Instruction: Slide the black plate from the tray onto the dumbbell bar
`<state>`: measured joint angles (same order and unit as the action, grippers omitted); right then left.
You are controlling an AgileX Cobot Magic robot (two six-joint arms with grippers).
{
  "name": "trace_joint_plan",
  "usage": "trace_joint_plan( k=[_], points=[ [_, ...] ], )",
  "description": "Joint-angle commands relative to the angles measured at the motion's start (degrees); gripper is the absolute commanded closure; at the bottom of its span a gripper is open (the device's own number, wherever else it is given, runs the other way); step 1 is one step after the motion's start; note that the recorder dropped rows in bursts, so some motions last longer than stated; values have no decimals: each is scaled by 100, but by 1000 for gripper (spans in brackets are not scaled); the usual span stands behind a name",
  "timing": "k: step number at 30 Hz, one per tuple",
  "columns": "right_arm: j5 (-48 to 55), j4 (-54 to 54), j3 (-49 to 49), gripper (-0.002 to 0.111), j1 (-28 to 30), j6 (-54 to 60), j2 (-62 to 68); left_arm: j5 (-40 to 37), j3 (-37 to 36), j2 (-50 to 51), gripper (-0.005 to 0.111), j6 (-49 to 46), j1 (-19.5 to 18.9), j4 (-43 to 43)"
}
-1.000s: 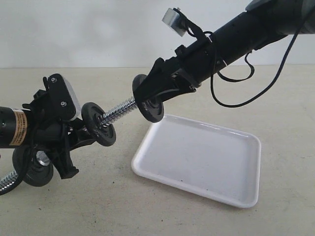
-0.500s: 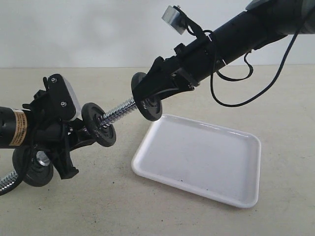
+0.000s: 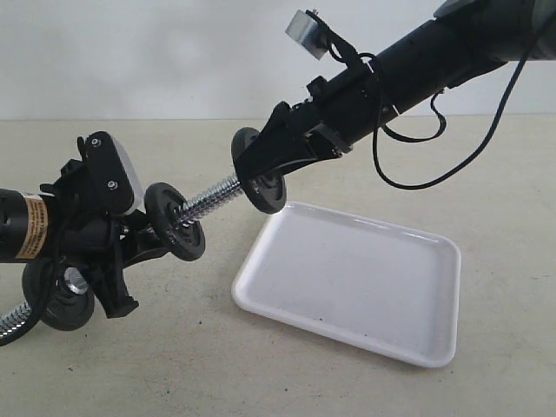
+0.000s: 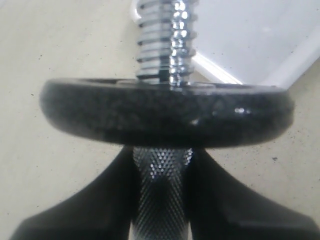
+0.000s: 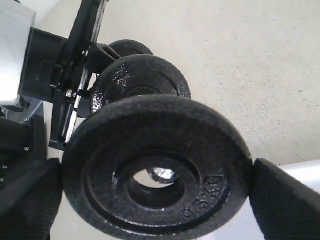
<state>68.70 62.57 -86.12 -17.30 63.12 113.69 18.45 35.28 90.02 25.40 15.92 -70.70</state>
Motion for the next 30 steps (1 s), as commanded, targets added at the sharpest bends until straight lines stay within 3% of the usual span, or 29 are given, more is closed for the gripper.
trace_joint_plan(
  k=[1,30],
  points=[
    [126,403,-49,107,4,80,-102,5151,207,-434,102,39,13,97],
    [126,483,-49,107,12,172,-102,5151,207,-569,102,375,13,-732]
  ],
)
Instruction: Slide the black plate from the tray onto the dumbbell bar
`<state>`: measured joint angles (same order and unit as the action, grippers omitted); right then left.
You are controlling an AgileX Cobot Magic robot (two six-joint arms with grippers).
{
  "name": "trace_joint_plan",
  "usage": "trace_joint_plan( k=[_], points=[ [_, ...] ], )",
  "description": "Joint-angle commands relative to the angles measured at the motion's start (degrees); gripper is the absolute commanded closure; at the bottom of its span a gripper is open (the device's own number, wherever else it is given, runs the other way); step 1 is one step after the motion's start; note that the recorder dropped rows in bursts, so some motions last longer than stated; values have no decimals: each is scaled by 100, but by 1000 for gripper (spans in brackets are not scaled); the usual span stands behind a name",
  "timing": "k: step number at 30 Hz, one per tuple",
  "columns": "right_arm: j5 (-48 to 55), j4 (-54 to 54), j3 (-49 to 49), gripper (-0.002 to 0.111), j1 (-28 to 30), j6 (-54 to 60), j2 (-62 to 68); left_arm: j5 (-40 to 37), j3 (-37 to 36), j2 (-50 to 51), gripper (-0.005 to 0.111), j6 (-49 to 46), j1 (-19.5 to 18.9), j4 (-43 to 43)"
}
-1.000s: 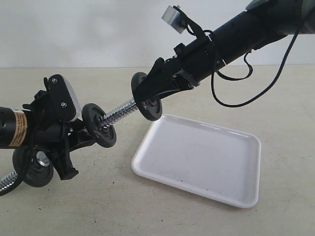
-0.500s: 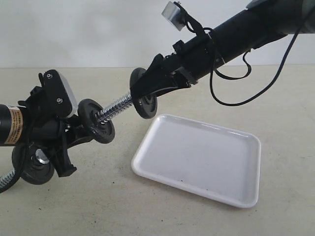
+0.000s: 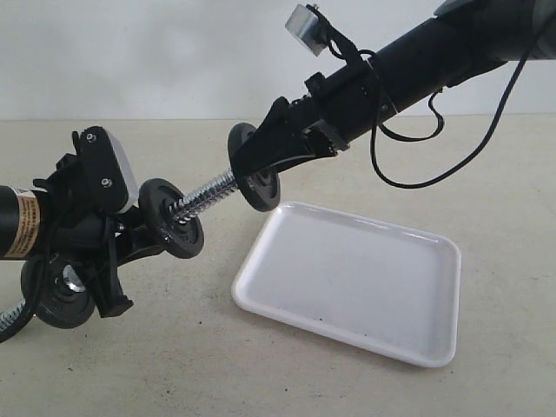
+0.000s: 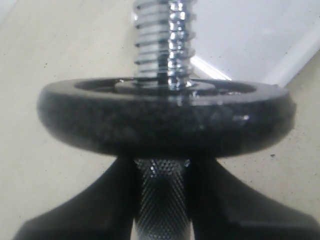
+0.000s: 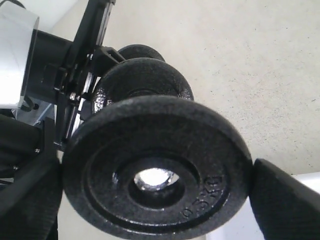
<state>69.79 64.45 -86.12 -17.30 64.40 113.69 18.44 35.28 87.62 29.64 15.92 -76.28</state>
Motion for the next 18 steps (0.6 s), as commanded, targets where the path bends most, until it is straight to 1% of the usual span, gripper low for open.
trace_joint_plan(
  k=[1,12,14,18],
  points=[
    [18,295,-49,107,12,44,-102,5152,207,-329,102,-49,13,-173],
    [18,255,-49,107,12,-72,-102,5152,207,-329,102,-42,13,-227],
    [18,255,-49,107,12,-136,-102,5152,207,-329,102,-173,13,-227],
    [18,217,-49,107,-76,-242,-102,5152,207,-329,102,-321,13,1]
  ],
)
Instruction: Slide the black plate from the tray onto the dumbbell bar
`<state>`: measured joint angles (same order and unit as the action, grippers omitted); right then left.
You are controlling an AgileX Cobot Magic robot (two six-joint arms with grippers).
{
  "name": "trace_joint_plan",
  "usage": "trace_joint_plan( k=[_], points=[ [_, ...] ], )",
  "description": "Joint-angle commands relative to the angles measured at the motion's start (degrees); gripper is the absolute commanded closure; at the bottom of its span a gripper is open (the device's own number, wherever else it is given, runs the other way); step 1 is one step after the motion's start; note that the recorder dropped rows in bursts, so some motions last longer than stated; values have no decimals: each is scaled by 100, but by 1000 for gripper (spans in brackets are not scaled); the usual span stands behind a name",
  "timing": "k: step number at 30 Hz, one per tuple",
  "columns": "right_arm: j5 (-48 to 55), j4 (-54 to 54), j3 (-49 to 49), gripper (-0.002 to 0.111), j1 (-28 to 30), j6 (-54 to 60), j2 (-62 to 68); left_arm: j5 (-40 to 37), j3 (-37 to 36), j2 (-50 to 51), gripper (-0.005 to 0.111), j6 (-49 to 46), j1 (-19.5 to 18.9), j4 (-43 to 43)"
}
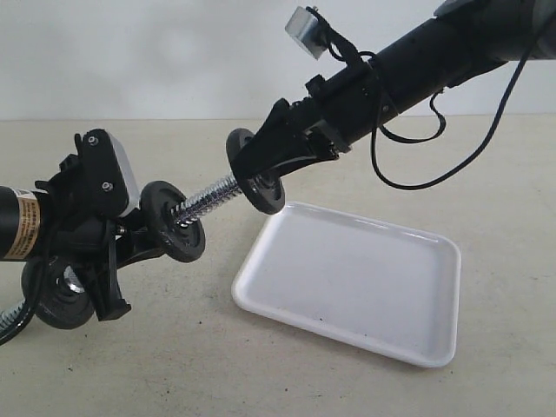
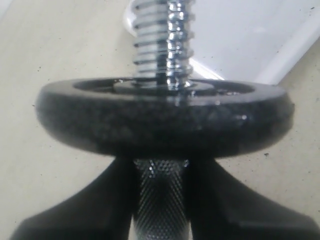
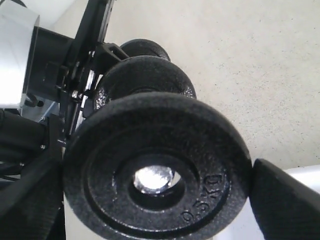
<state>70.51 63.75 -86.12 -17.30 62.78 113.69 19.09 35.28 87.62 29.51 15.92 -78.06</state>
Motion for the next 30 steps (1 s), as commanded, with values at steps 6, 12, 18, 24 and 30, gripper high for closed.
trace_joint_plan(
  k=[6,12,18,24,30],
  points=[
    [-54,164,-49,107,-398,-69,-102,5087,207,-329,102,-491,13,401],
    [-54,199,-49,107,-450,-92,-102,5087,207,-329,102,-559,13,635],
    [-54,199,-49,107,-450,-92,-102,5087,207,-329,102,-616,13,818],
    [-54,199,-49,107,-450,-57,-102,5087,207,-321,102,-592,13,818],
    [-54,188,-49,66,-450,-136,-102,5087,207,-321,102,-412,13,968]
  ],
)
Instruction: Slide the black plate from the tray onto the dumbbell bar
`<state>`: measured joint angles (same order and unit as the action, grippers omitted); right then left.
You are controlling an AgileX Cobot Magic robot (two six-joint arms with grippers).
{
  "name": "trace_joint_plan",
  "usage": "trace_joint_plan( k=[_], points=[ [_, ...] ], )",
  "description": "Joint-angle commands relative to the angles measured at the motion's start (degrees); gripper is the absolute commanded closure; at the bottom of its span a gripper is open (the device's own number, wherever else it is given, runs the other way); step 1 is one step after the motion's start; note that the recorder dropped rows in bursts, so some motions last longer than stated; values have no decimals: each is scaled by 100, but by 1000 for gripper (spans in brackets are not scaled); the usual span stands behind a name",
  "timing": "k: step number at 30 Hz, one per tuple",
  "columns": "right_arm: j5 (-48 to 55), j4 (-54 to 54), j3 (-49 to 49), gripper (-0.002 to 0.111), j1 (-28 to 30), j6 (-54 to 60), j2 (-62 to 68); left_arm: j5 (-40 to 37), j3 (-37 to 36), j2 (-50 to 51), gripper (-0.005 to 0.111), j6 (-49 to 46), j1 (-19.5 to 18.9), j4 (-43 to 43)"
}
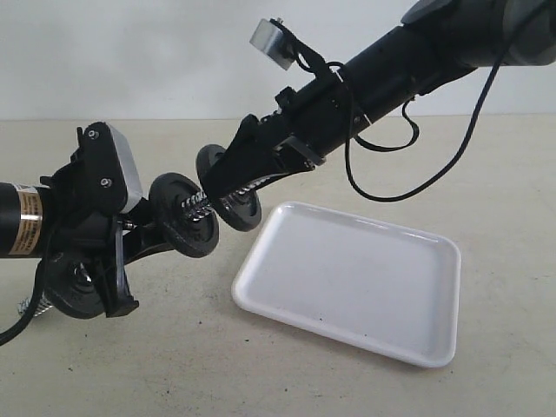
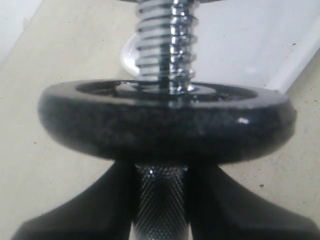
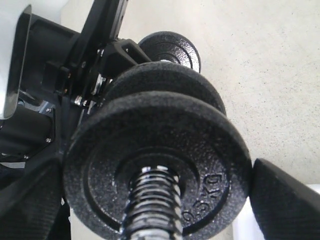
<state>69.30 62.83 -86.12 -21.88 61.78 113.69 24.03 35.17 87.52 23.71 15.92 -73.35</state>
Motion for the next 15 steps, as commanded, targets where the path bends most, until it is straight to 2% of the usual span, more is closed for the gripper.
trace_joint_plan(
  k=[1,3,4,10,15],
  points=[
    [66,280,-49,50,9,-66,-102,4593,218,-311,102,198,13,528],
    [66,306,-49,13,9,-203,-102,4543,218,-311,102,241,13,607],
    [66,303,-49,4,9,-172,-102,4511,218,-311,102,241,13,634],
    [66,367,-49,4,9,-151,-102,4435,218,-311,102,241,13,692],
    [66,650,-77,4,9,189,-102,3858,218,-307,102,396,13,1020]
  ],
)
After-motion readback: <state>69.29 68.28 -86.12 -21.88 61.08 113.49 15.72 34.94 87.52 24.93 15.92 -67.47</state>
